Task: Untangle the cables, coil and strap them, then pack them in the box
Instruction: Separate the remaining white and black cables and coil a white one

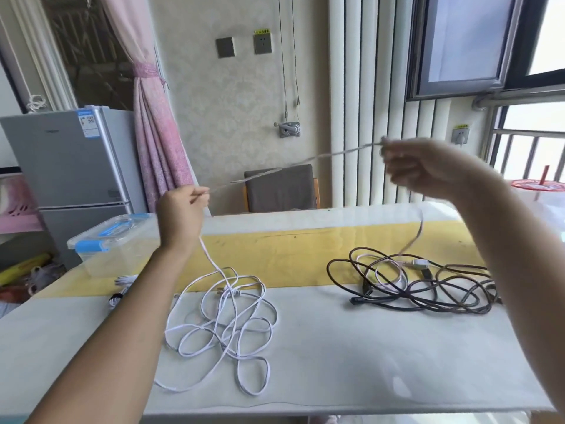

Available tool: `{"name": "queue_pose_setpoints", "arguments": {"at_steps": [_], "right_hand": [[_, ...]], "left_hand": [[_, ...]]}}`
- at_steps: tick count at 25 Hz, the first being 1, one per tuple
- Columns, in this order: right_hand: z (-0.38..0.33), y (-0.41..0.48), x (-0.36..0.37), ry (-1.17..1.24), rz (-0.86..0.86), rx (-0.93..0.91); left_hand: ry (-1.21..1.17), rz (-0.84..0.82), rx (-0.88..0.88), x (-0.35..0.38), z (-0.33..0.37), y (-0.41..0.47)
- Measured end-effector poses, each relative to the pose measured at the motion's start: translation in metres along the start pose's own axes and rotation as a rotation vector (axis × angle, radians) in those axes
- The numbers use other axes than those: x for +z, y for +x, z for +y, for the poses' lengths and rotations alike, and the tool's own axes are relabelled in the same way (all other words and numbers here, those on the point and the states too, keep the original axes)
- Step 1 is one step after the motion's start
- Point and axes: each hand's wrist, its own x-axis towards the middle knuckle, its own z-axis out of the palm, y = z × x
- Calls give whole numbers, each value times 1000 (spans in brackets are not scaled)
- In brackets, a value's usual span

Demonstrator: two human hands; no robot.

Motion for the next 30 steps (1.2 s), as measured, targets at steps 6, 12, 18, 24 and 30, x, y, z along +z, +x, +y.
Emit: {"name": "queue_pose_setpoints", "arguments": {"at_steps": [6,12,18,24,30], "right_hand": [[-4,3,-3,-576,52,-42],[2,10,69,-1040,-143,-71],[8,10,11,-998,280,32],[56,4,-45,-726,755,113],[53,27,19,-1088,85,285]], "left_hand": [[144,-572,-170,7,2,-15],[-234,-919,157,27,124,-60],[64,-503,271,14,76,-44],[346,-476,-260,9,-34,-40],[312,-812,-124,25,19,-60]]}}
